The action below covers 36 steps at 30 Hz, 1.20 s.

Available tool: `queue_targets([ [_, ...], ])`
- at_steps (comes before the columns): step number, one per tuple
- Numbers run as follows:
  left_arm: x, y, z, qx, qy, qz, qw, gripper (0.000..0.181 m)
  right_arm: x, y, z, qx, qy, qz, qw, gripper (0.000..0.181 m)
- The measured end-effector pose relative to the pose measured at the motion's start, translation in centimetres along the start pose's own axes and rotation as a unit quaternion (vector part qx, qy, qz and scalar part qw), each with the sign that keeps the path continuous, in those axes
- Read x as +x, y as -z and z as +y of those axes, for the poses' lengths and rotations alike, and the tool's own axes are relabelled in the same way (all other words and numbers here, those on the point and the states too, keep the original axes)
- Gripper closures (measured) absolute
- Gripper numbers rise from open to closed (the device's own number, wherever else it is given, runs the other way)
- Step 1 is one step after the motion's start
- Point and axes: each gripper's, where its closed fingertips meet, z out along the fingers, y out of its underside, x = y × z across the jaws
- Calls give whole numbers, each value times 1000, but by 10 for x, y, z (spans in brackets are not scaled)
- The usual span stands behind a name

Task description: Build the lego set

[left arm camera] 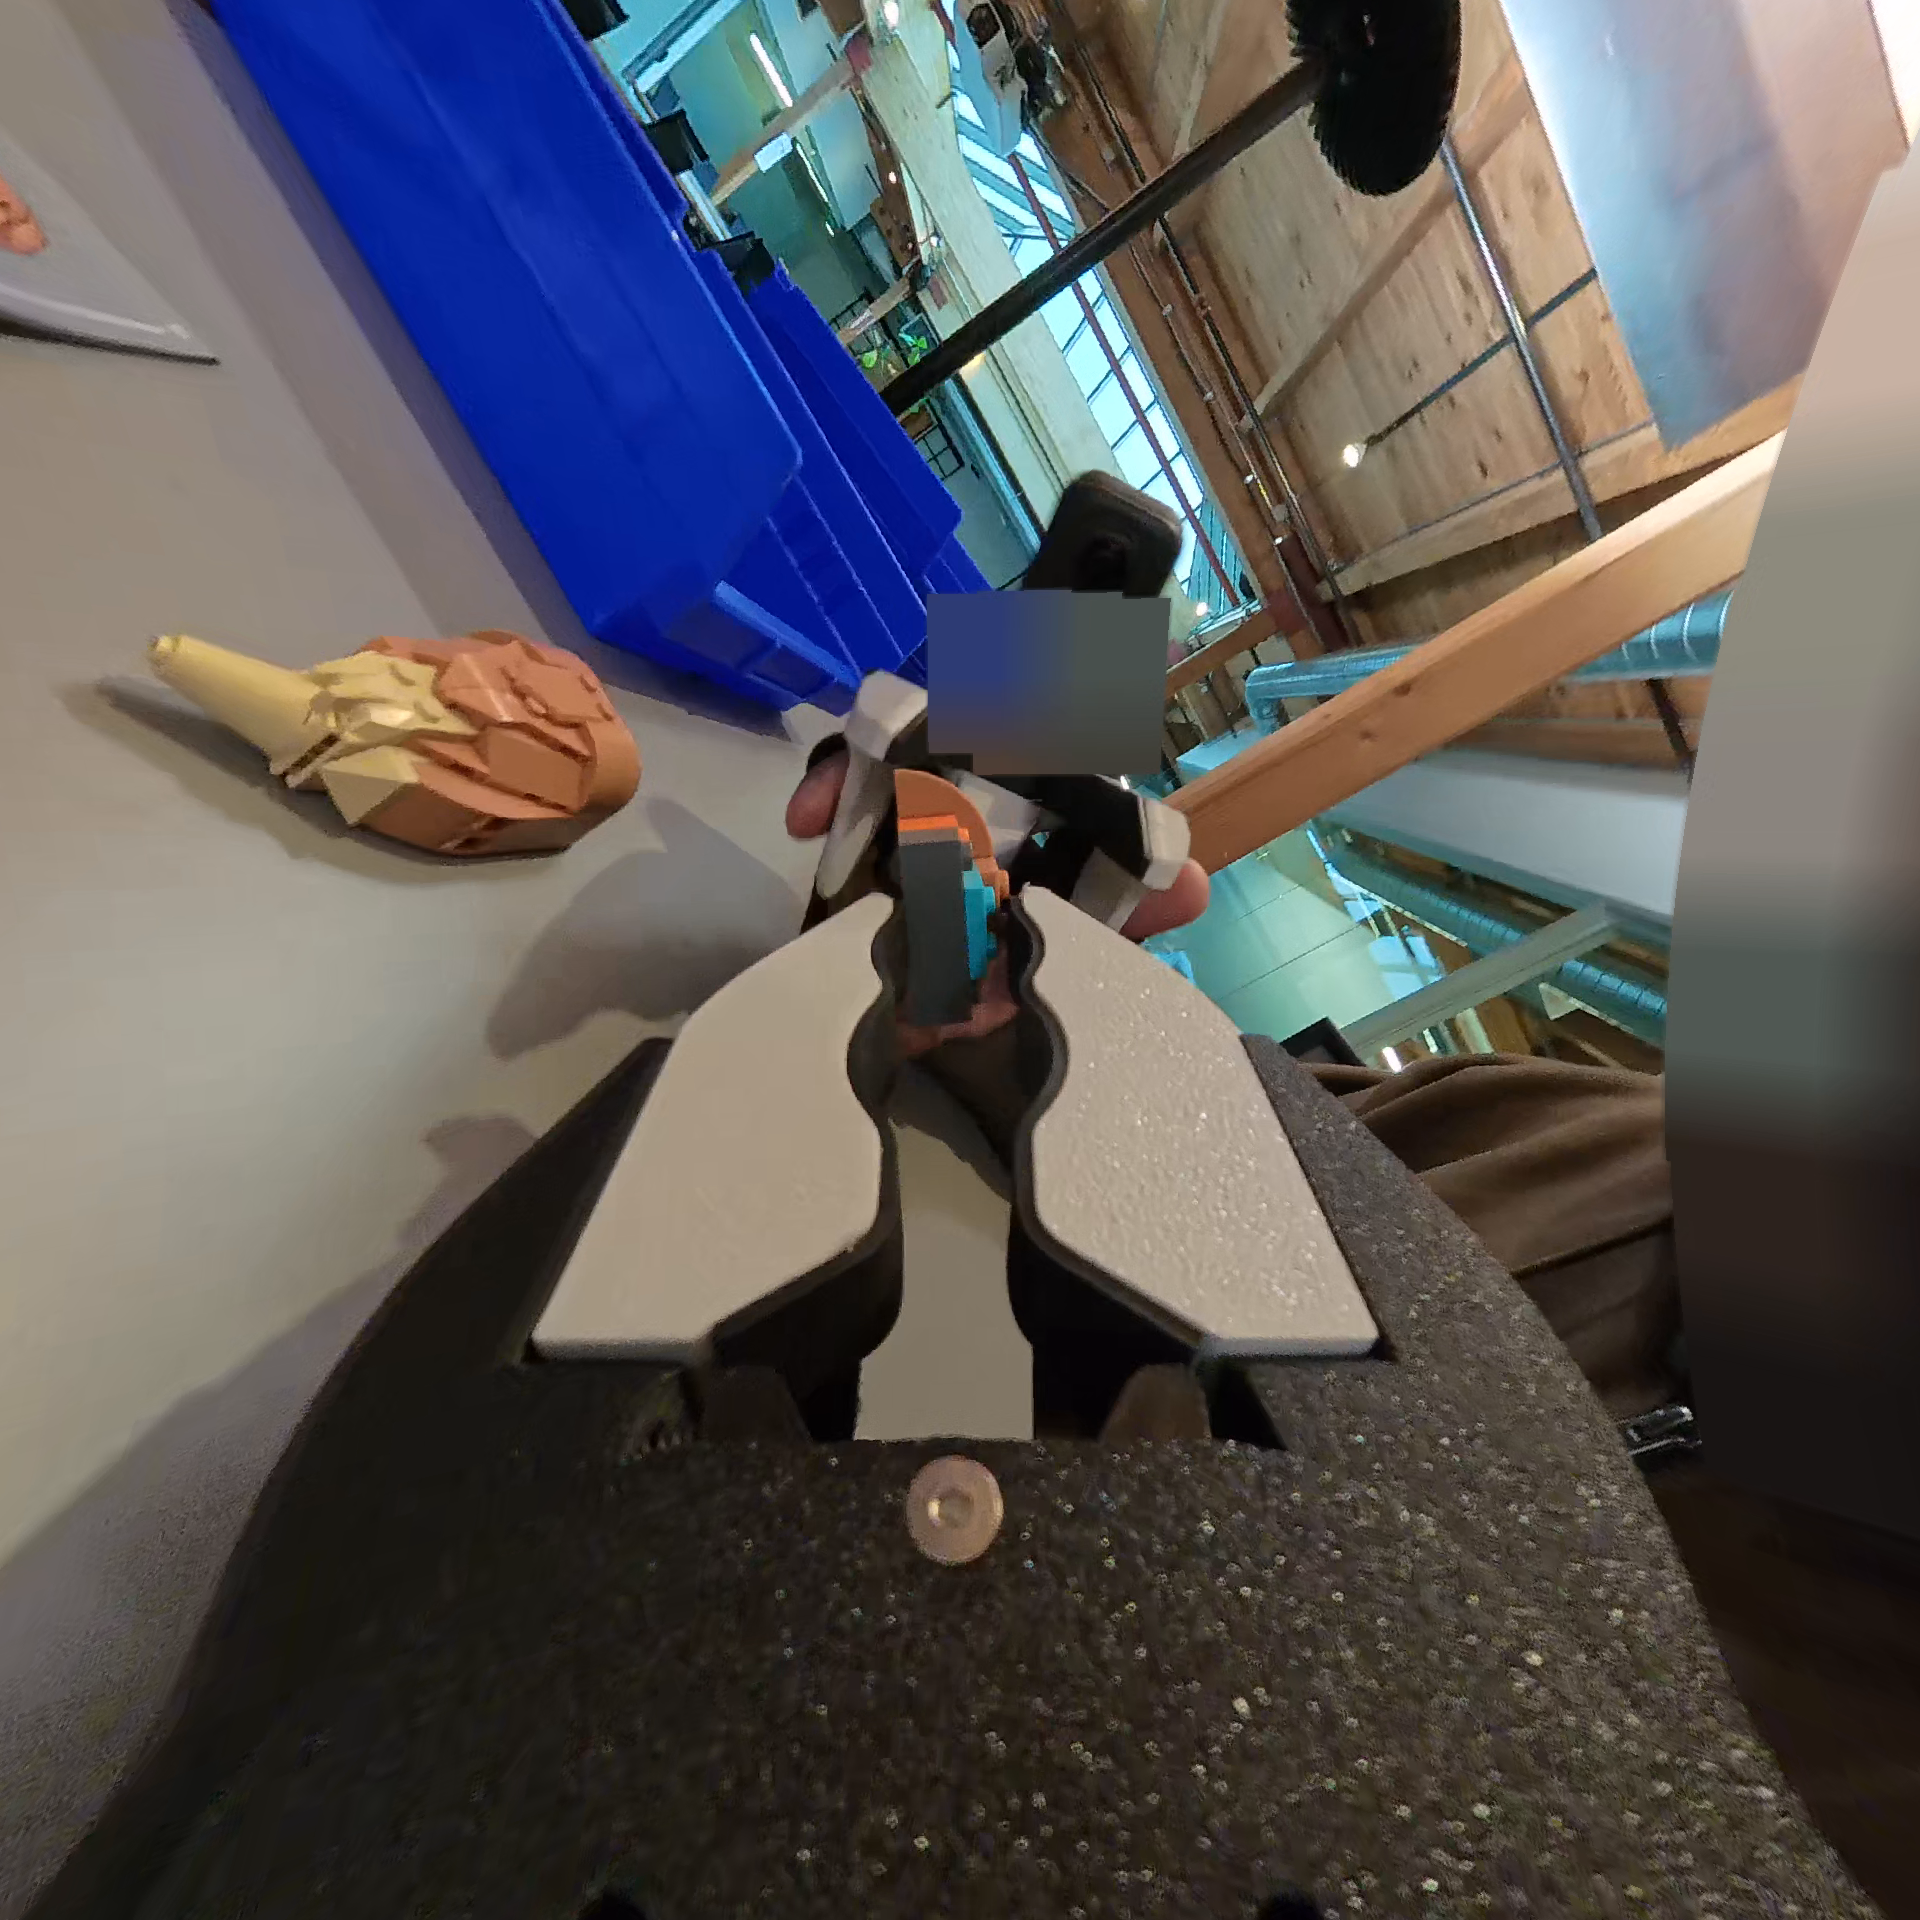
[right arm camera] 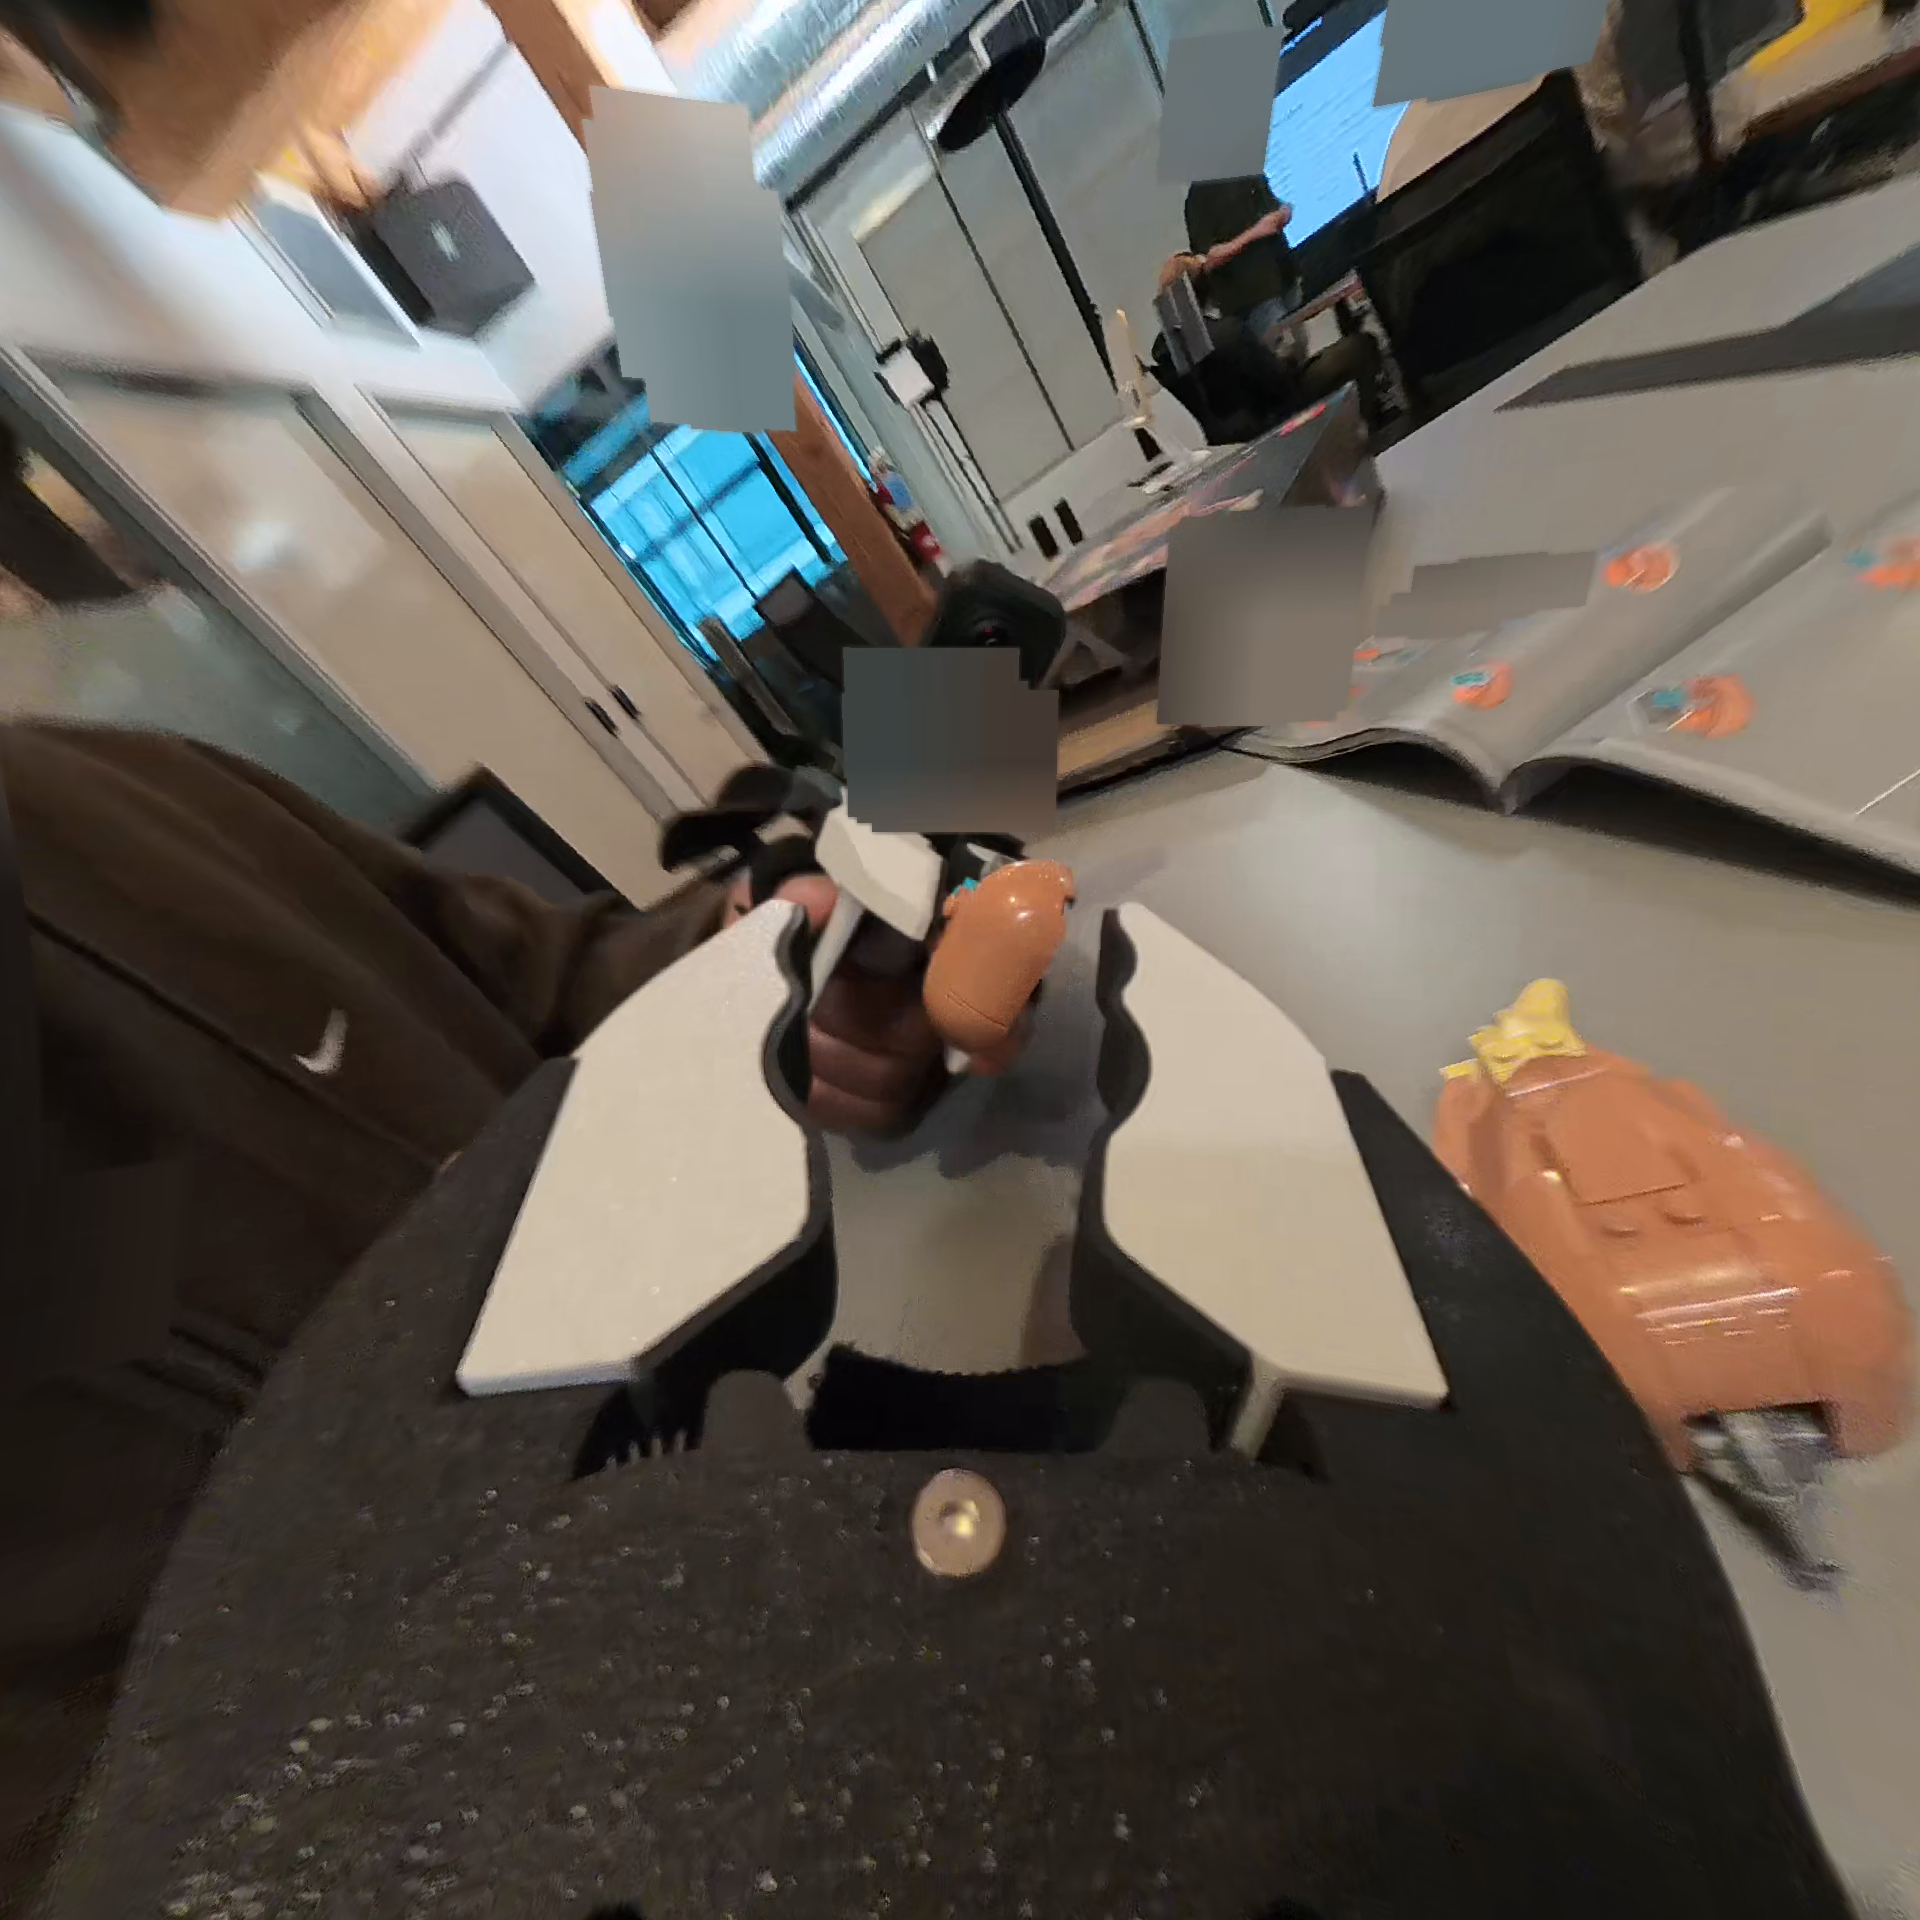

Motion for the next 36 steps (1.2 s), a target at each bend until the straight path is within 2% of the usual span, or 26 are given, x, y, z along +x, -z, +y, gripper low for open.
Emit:
queue_targets([
  [4, -1, 0, 7, -16, 33, 6, 999, 163, -2, -3, 13, -53, 129, 35, 990, 123],
  [12, 5, -2, 14, -40, 21, 8, 999, 164, 1, -14, 29, -104, 244, 79, 961, 119],
  [16, -1, 1, 11, -36, 37, -18, 999, 164, 5, -11, 35, -136, 387, 126, 903, 117],
  [18, -5, 2, 13, -40, 52, -29, 997, 163, 4, -12, 40, -147, 423, 131, 884, 117],
  [23, -1, -4, 26, -76, 79, -13, 994, 163, 10, -16, 52, -184, 443, 139, 866, 120],
  [26, -1, -6, 29, -82, 87, -9, 993, 163, 9, -15, 52, -182, 443, 139, 867, 129],
  [29, -5, -6, 31, -85, 92, -15, 992, 162, 12, -14, 56, -193, 429, 135, 872, 129],
  [34, -22, 0, 32, -101, 58, -70, 991, 140, 15, -11, 60, -209, 409, 135, 878, 129],
  [36, -27, 5, 30, -103, 39, -88, 990, 138, 18, -7, 61, -222, 403, 144, 876, 129],
])
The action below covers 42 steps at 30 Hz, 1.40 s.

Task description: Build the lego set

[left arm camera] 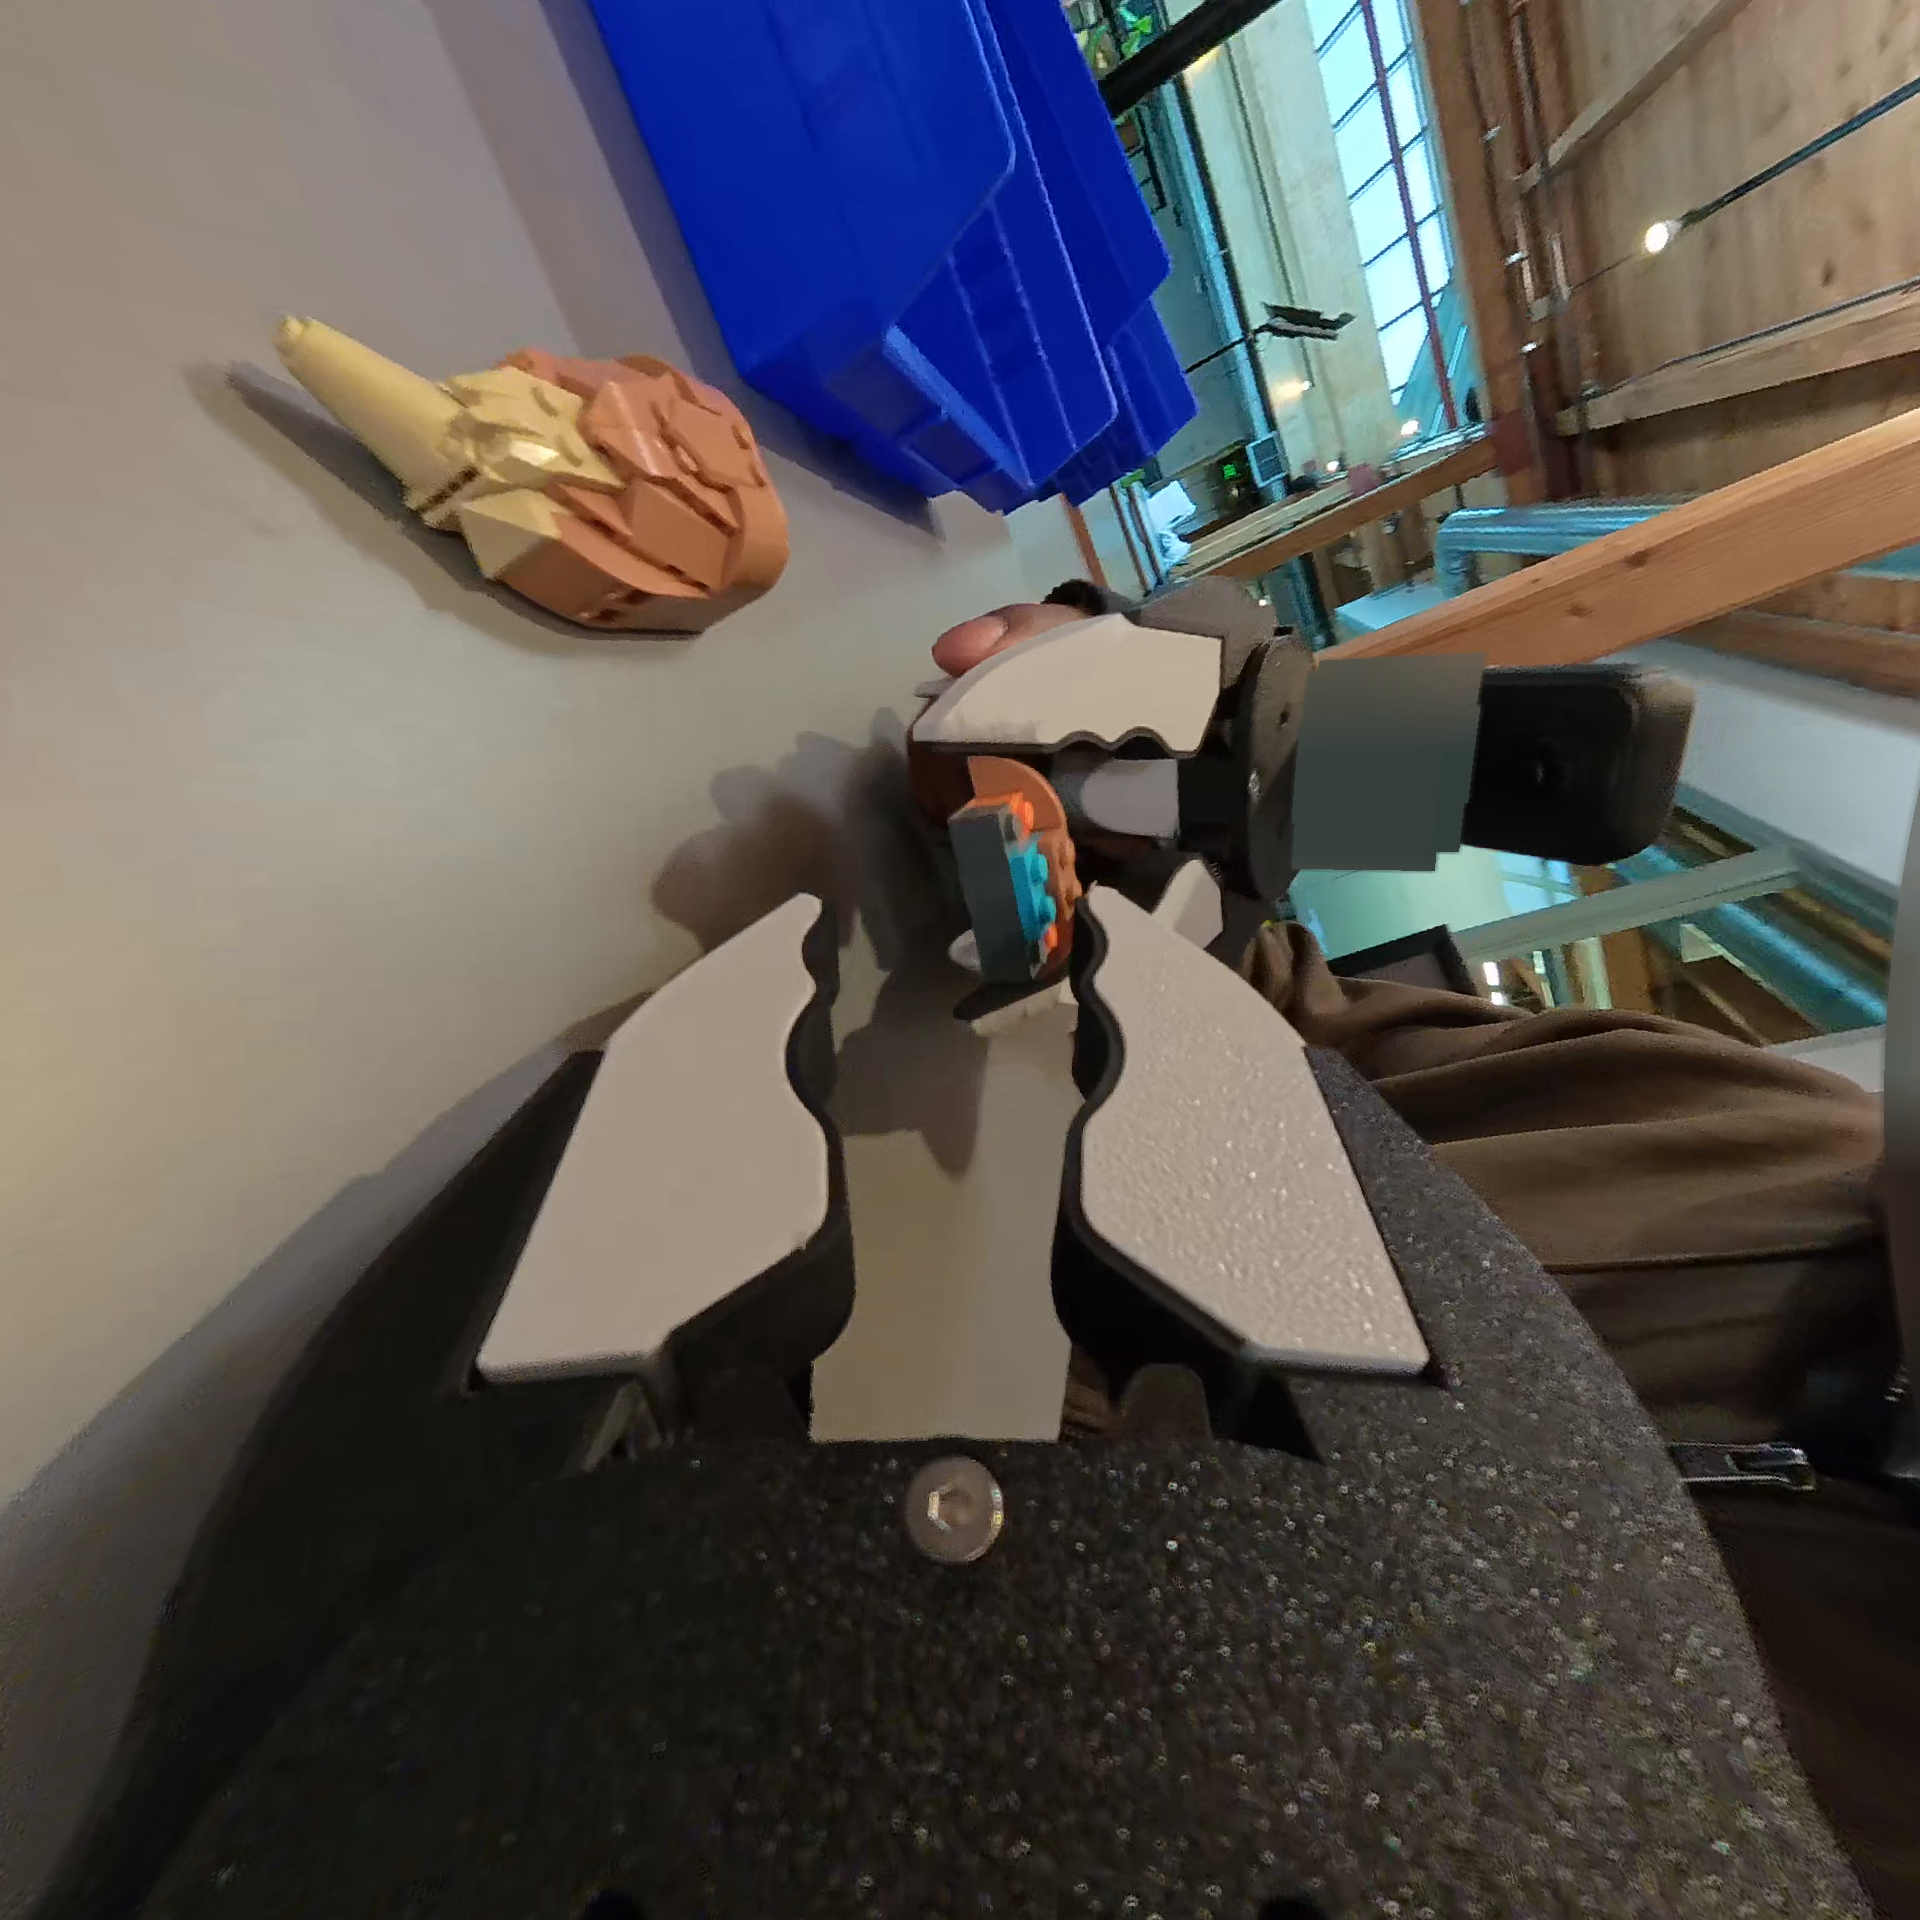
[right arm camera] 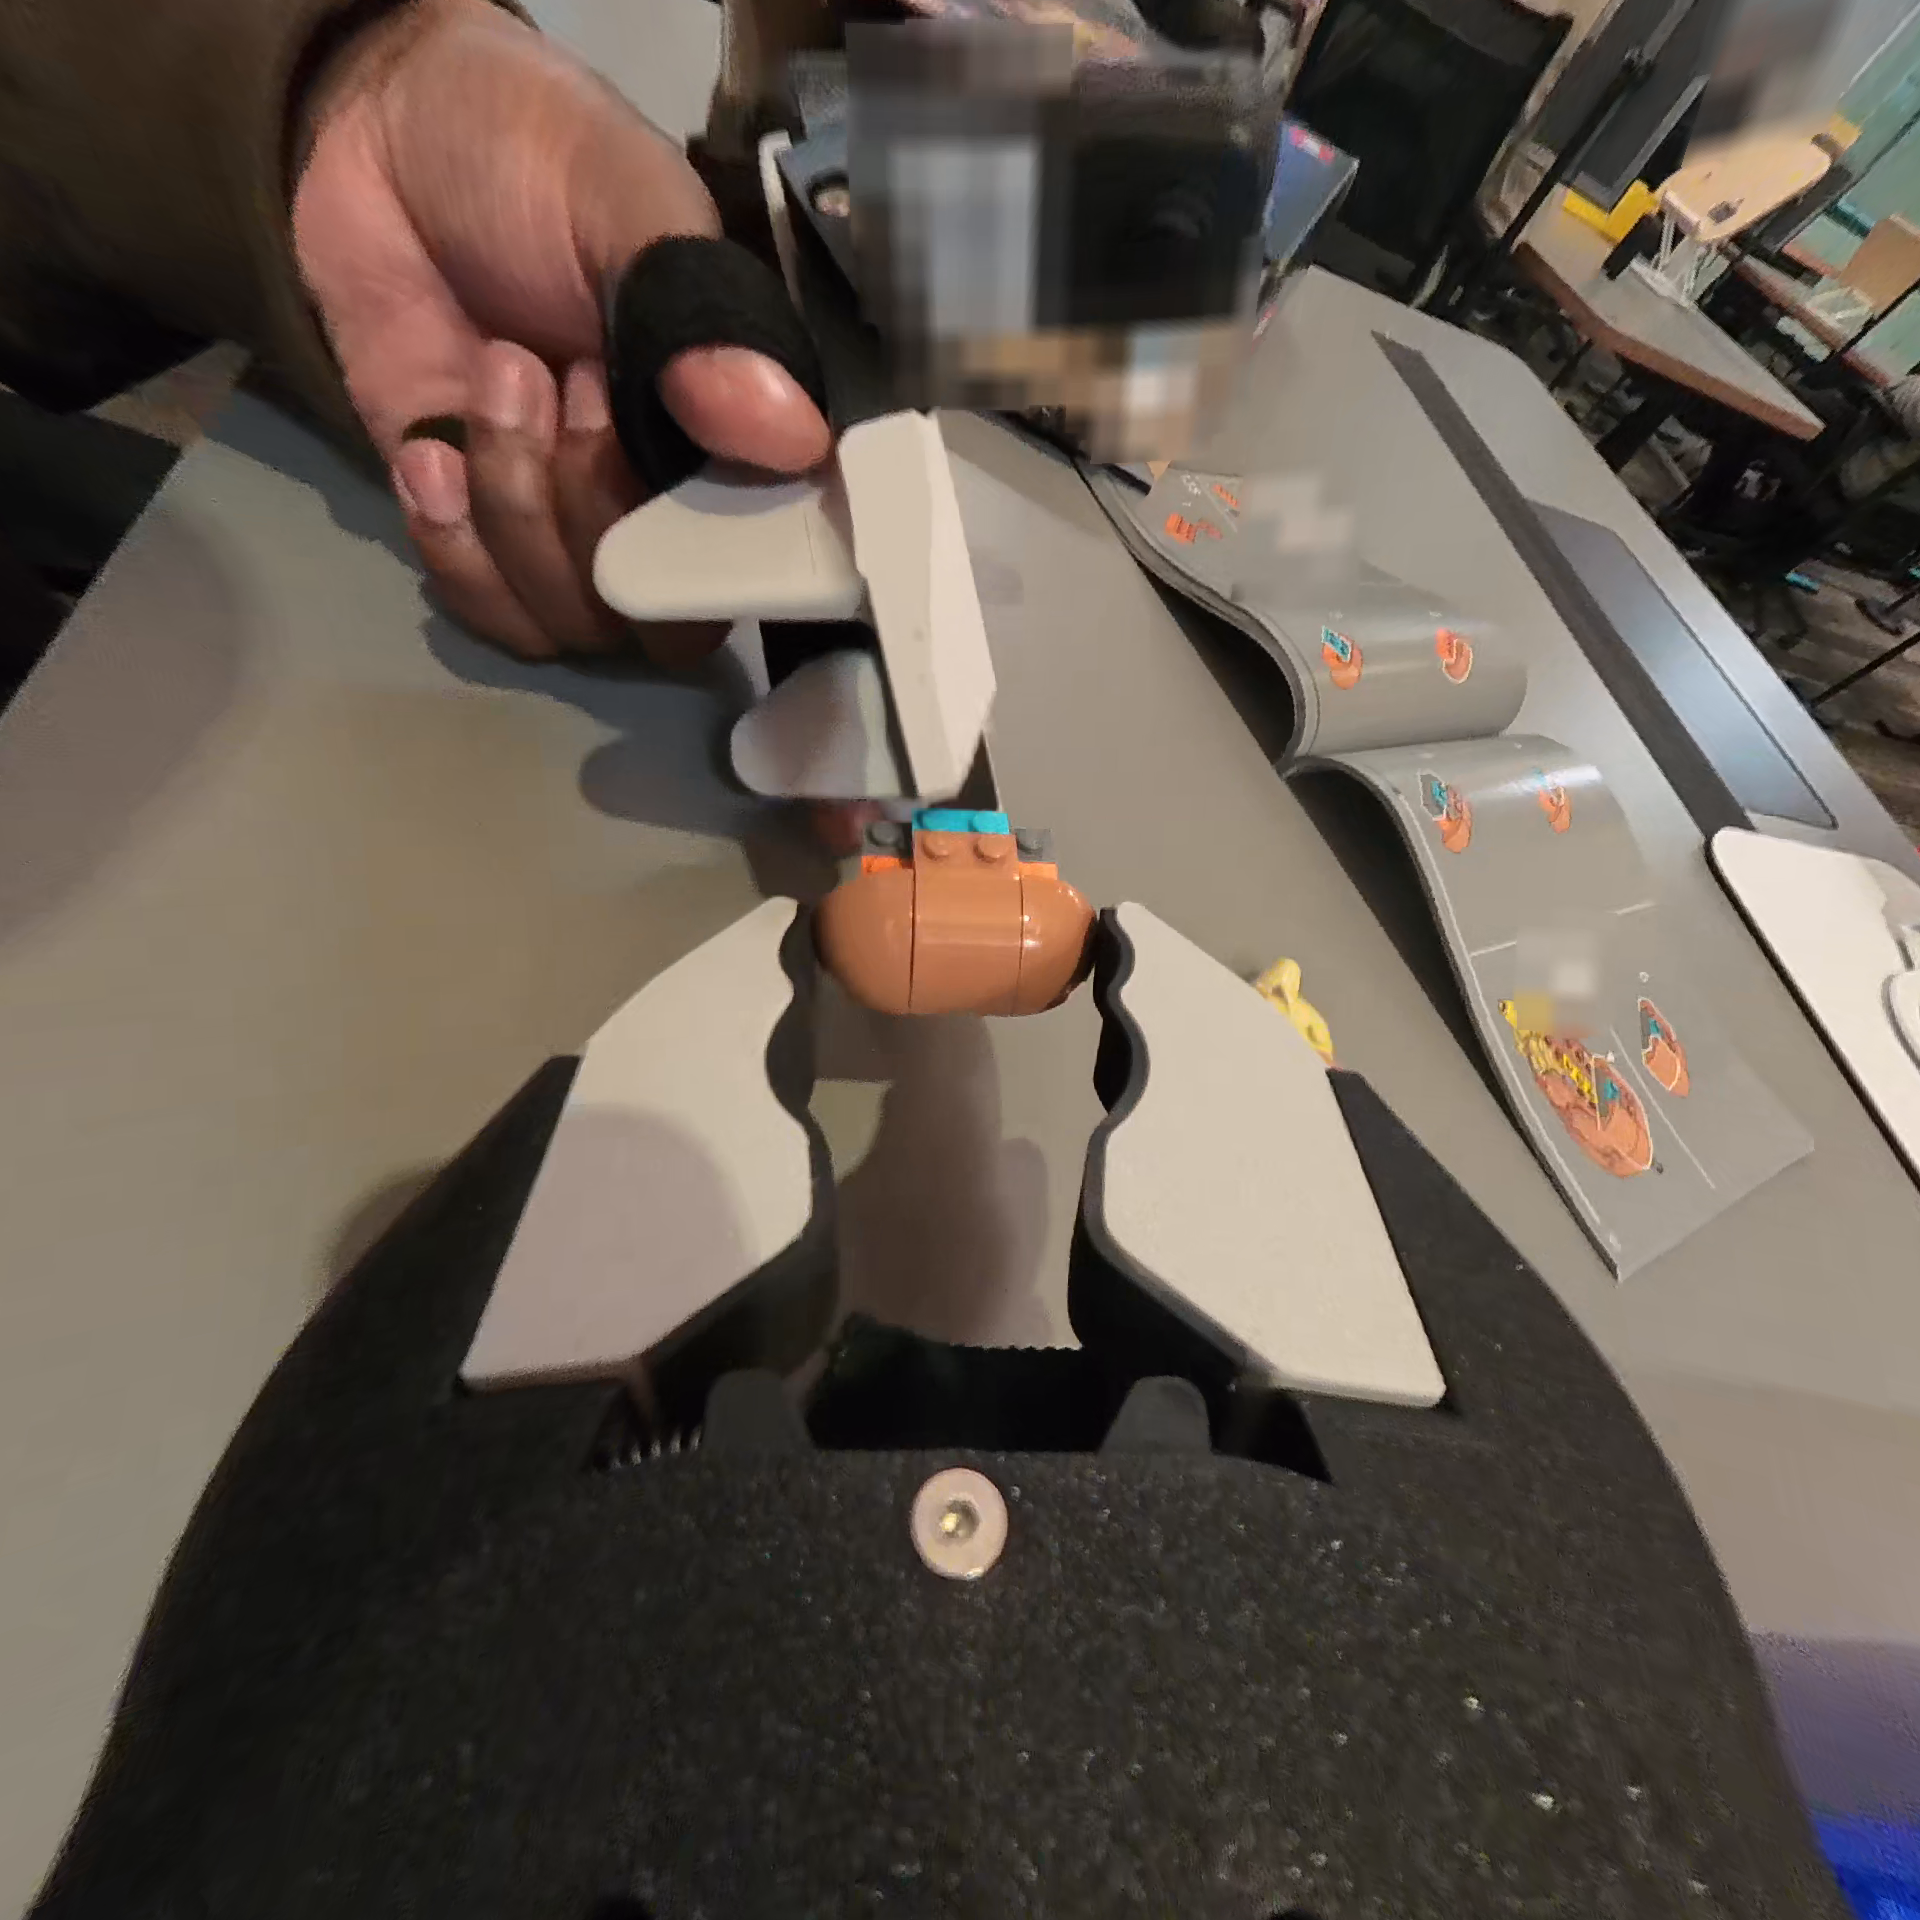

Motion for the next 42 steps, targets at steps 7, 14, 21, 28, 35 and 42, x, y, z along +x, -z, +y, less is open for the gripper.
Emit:
queue_targets([
  [7, -14, 16, -10, 5, -37, -38, 999, 139, -2, -1, 25, -77, -48, -19, 996, 129],
  [14, -25, 19, -23, -8, -86, -68, 994, 139, -5, -1, 46, -141, -60, -32, 988, 129],
  [21, -28, 21, -47, -28, -174, -91, 980, 139, -7, 0, 50, -148, -65, -45, 986, 120],
  [28, -32, 16, -77, -44, -306, -98, 946, 139, 9, 10, 34, -68, -100, -40, 992, 113],
  [35, -27, 22, -94, 68, -406, -95, 906, 143, 56, 34, 27, 31, -162, 37, 986, 124],
  [42, -15, 40, -105, 139, -396, -67, 905, 148, 78, 48, 25, 89, -238, 51, 966, 138],
])
